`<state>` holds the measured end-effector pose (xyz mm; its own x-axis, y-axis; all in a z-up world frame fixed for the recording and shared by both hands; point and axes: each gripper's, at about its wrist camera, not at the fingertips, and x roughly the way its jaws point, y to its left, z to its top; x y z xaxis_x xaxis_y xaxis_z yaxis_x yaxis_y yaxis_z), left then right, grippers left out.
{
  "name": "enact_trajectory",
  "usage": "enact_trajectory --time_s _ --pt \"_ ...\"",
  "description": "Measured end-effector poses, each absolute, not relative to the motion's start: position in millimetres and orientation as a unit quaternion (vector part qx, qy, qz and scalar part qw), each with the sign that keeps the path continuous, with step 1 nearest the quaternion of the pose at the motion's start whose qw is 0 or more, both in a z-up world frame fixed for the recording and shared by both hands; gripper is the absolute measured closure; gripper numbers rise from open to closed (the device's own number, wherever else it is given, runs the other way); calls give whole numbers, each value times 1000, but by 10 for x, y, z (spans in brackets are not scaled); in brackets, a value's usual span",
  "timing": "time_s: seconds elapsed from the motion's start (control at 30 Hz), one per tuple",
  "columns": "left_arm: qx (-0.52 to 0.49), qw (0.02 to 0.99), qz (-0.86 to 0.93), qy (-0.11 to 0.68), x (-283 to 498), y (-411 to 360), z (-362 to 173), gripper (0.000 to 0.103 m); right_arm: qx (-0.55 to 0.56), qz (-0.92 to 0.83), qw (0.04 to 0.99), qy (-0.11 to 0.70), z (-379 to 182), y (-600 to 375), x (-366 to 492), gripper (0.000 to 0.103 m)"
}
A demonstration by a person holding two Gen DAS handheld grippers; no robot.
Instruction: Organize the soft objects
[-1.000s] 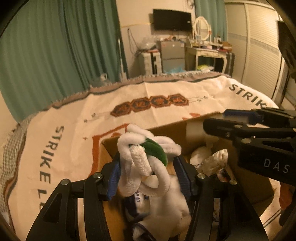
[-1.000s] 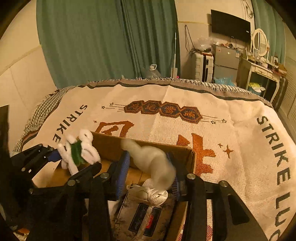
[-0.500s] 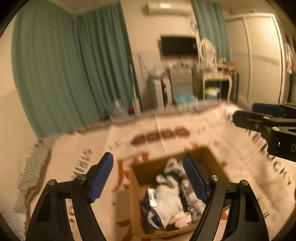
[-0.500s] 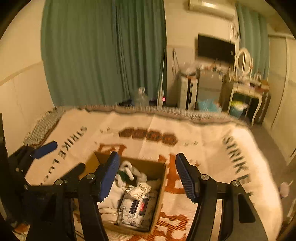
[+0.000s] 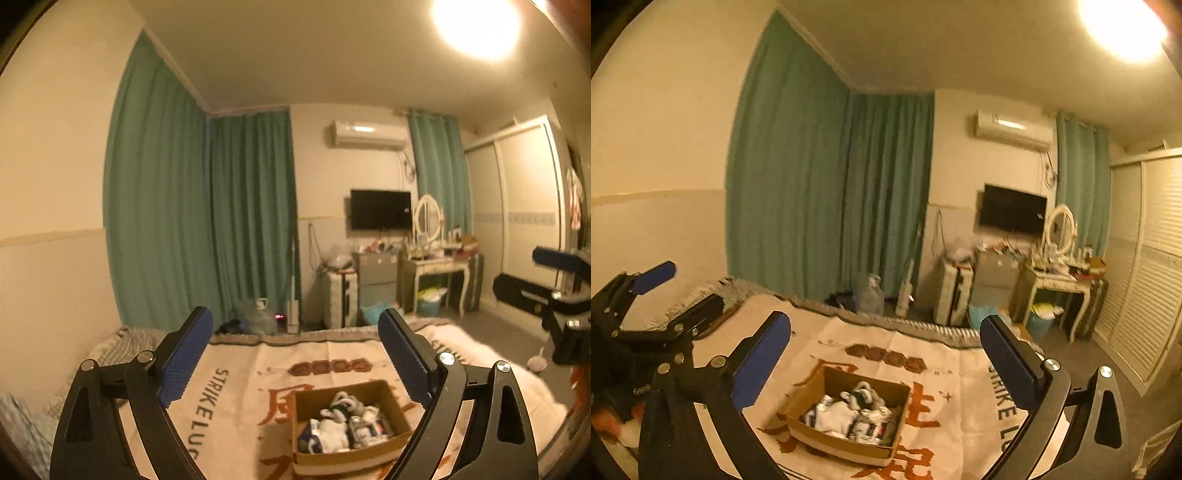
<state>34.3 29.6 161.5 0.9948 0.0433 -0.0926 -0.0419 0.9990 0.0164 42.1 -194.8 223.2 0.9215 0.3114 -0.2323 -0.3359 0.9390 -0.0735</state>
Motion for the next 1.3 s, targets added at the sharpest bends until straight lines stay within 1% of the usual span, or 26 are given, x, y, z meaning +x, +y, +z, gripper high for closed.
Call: enact_trajectory --time_s 0.07,0.13,0.2,0.27,0.33,0.47,0.53,0.63,1.3 --pt "-5 999 26 37 263 324 1533 7 -48 171 979 99 2155 -1965 279 0" --pt "-4 999 35 39 239 326 1349 6 -41 171 980 95 1981 -1995 194 0" --pt "-2 997 53 50 262 317 1098 6 -34 169 980 100 1684 -2005 172 0" --pt "2 996 70 62 333 319 741 6 -25 171 978 114 1410 -2015 204 0" --pt "7 995 75 72 412 306 496 6 -4 166 977 135 1059 -2053 303 0" --pt "34 991 71 106 542 255 128 6 40 160 973 160 524 -2163 450 0" --pt "40 989 74 125 621 234 26 6 35 151 973 170 379 -2186 536 0" --pt "30 987 66 143 643 253 -39 6 35 144 972 180 283 -2225 595 0" --pt "5 986 36 162 587 261 -127 6 17 144 972 187 213 -2149 608 0"
